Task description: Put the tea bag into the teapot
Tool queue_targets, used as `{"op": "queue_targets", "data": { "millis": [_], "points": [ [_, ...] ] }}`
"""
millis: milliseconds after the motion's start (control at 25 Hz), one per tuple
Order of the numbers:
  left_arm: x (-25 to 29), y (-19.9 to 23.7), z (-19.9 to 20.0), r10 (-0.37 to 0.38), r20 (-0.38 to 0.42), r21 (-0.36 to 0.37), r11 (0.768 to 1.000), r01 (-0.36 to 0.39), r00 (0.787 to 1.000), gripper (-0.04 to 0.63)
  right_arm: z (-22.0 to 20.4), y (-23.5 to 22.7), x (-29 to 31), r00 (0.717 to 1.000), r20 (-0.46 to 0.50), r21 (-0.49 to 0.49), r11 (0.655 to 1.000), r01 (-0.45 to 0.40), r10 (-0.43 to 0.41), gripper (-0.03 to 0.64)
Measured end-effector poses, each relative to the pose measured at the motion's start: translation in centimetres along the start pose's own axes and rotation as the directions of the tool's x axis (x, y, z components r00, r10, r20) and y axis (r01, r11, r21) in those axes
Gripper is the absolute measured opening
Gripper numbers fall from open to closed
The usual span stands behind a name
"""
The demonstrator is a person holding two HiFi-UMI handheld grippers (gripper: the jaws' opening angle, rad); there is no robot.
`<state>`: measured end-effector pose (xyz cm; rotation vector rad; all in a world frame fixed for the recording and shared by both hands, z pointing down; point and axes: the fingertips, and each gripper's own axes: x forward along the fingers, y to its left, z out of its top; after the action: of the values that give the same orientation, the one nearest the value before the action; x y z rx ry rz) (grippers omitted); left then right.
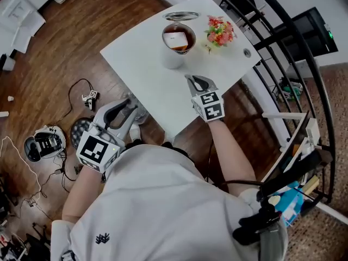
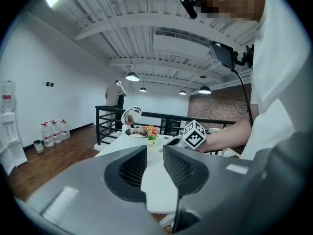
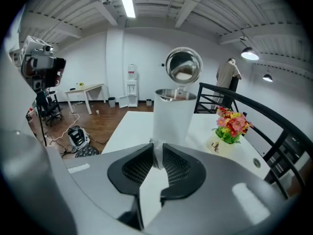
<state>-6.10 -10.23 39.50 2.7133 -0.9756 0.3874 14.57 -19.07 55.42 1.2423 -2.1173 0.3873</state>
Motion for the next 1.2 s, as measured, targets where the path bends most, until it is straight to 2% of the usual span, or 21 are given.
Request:
{"op": "queue_targets", "data": {
  "millis": [160,400,600,880,1200],
  "points": [
    [1.0,-1.0,0.3,-0.028,-0.005,-0.008,1.000,0.028,1.000,0.080,1.5,-0.3,-4.3,0.999,0.044,-0.001,1.000,0.011,-0.011,0.057],
    [2.8,-2.3,0.6,-0.072,0.016,0.038,0.997,0.072,0.997,0.080,3.5,-0.6,-9.7,0.996,0.091,-0.013,1.000,0.015,-0.014,0.057],
    [3.4,-2.3,0.5,-0.074,0.006,0.036,0.997,0.074,0.997,0.080,6.4,-0.8,-11.8,0.991,0.135,-0.042,0.999,0.008,-0.002,0.055],
    [3.2,-1.2,0.6,-0.050,0.019,0.013,0.999,0.050,0.999,0.080,11.0,-1.7,-10.1,0.985,0.170,-0.102,0.995,-0.010,0.027,0.055],
    [1.5,0.4,-0.2,0.019,0.012,-0.018,1.000,-0.019,1.000,0.080,14.6,-3.3,-4.6,0.983,0.170,-0.129,0.991,-0.046,0.068,0.055]
  ]
}}
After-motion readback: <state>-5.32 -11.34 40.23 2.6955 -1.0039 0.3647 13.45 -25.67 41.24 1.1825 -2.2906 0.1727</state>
